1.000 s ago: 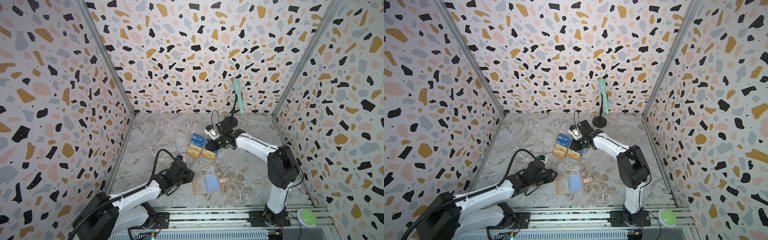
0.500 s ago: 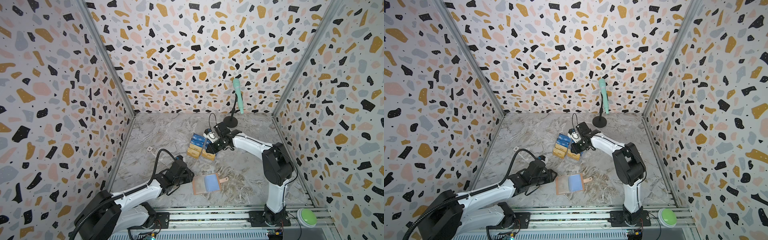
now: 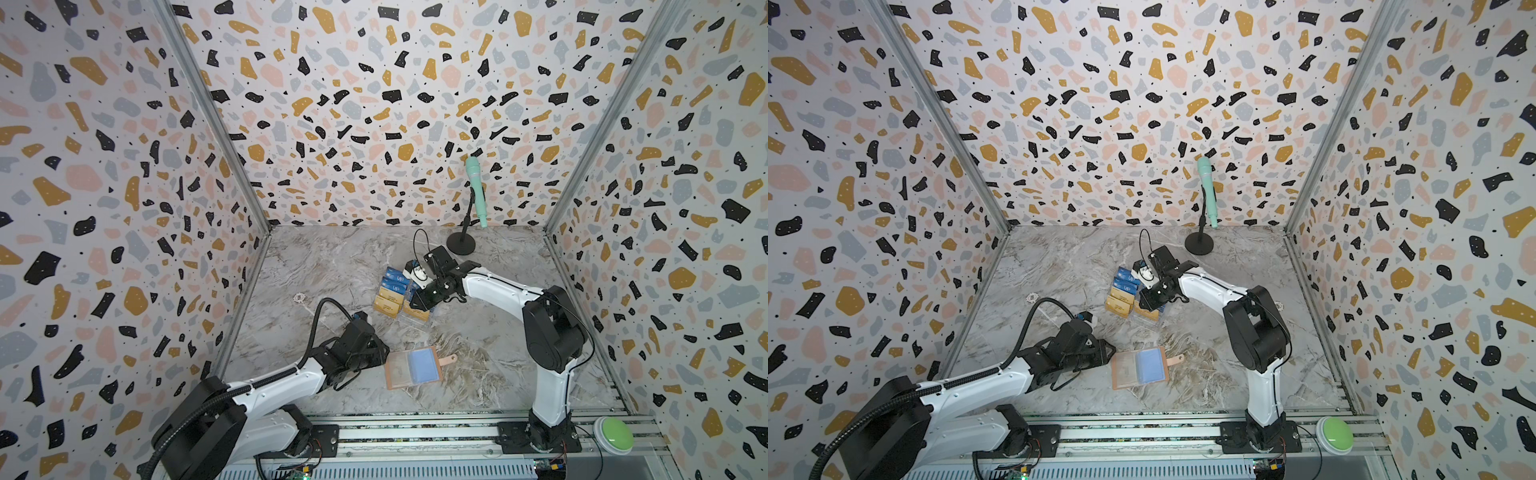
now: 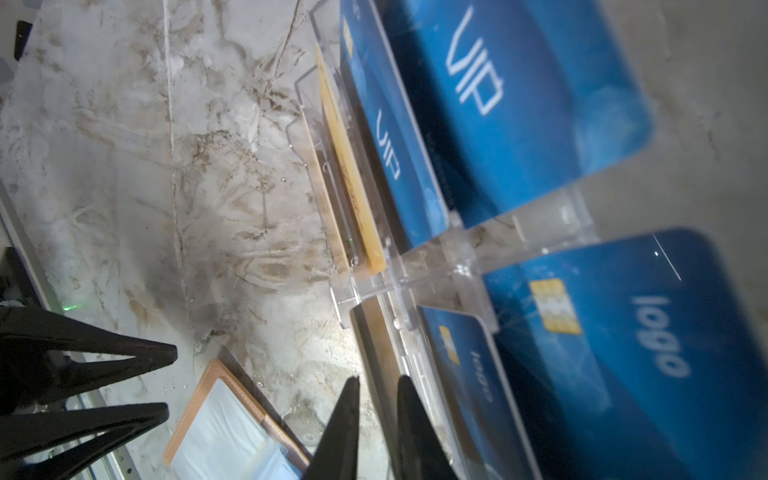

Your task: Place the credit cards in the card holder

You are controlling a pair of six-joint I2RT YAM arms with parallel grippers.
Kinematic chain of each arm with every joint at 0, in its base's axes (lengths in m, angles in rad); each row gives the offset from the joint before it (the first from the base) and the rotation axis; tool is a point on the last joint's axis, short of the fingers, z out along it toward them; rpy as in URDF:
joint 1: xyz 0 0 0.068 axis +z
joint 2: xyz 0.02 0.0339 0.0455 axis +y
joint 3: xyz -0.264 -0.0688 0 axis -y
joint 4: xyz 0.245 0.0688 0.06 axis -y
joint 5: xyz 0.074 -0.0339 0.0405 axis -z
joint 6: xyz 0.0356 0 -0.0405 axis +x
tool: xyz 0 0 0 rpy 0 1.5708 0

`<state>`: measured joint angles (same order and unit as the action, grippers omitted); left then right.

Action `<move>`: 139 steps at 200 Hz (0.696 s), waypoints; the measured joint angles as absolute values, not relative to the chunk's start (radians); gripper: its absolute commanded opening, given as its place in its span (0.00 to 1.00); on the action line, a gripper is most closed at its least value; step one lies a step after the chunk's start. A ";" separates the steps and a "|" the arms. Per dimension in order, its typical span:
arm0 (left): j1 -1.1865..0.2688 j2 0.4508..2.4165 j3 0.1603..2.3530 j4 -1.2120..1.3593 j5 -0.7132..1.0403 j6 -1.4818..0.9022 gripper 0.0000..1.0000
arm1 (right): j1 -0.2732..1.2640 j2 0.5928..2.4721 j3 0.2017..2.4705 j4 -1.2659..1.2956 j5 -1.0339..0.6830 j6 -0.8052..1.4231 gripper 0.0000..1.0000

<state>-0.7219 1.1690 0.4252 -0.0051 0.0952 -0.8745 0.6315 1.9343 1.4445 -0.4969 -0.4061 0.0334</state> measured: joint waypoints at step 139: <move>-0.720 1.169 0.425 -0.007 0.094 -0.875 0.40 | 0.655 1.934 1.460 -0.512 -0.321 -0.040 0.00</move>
